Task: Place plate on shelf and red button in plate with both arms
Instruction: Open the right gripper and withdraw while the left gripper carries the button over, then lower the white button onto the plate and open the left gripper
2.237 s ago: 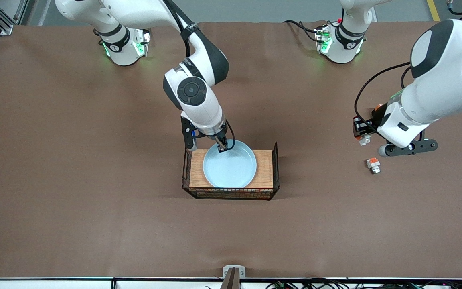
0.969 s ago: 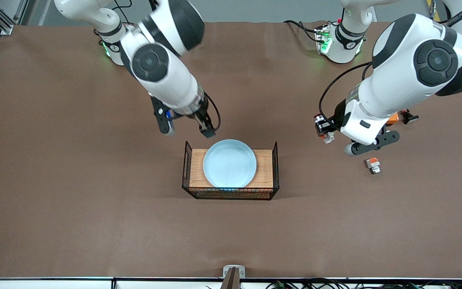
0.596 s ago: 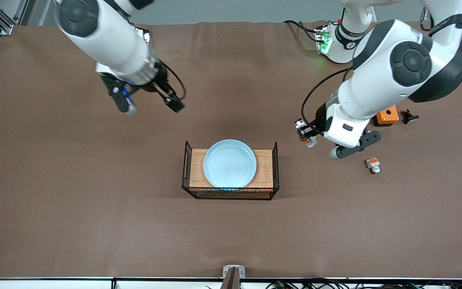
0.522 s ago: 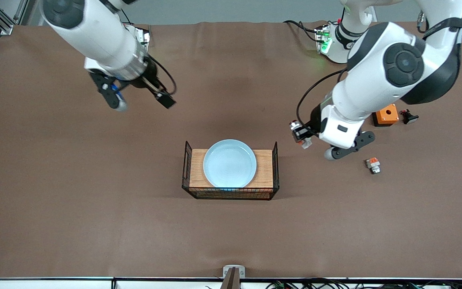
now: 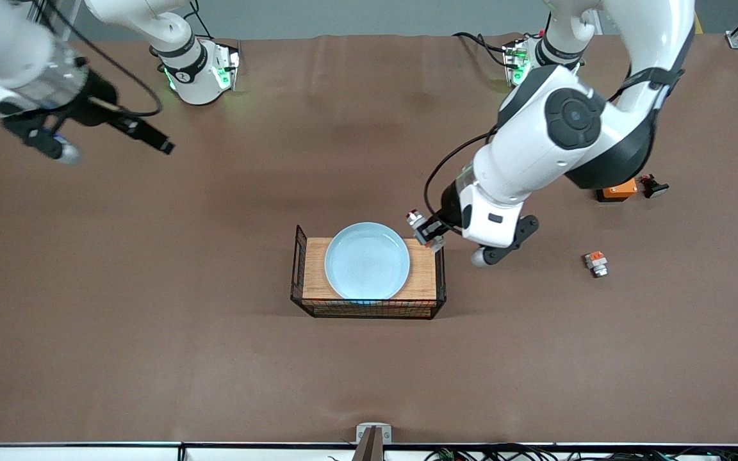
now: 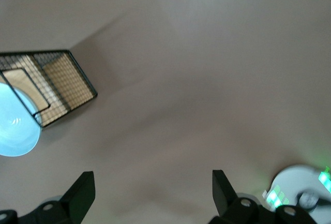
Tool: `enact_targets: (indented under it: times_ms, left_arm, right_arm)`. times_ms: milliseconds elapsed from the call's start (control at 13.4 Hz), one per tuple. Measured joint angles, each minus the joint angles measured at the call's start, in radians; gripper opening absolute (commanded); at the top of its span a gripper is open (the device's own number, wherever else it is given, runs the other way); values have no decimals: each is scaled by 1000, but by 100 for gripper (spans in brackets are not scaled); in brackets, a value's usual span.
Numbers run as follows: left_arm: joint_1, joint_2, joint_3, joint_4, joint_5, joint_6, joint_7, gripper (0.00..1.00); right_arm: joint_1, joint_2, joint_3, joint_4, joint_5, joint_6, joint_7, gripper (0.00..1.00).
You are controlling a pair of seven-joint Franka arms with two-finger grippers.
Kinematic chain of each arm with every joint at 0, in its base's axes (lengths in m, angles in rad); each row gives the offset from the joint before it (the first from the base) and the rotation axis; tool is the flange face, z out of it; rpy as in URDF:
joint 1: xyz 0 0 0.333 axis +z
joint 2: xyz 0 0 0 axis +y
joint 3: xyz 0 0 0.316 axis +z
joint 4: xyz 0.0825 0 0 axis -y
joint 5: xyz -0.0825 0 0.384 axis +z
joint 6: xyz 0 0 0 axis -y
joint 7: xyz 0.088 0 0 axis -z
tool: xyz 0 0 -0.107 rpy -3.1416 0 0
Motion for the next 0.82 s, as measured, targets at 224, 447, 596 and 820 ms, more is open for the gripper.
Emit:
enact_targets:
  times_ms: [224,447,596,820]
  left_arm:
    - [-162,67,131,43,0,76,-127,0]
    - [-304,125,244,61,0,120,-191,1]
    - [-336,150,274,63,0,121,-193,5]
    - [-370,174,325,64,0,121,-192,33]
  right_arm:
    - [-120,32,0,35,-20,29,-255,100]
    - [-170,106,0,132,-44,35,-402,100]
    - [-174,142,2,186,-73,35,-439,100]
    - [-187,154,3,206,-96,34,-494,100]
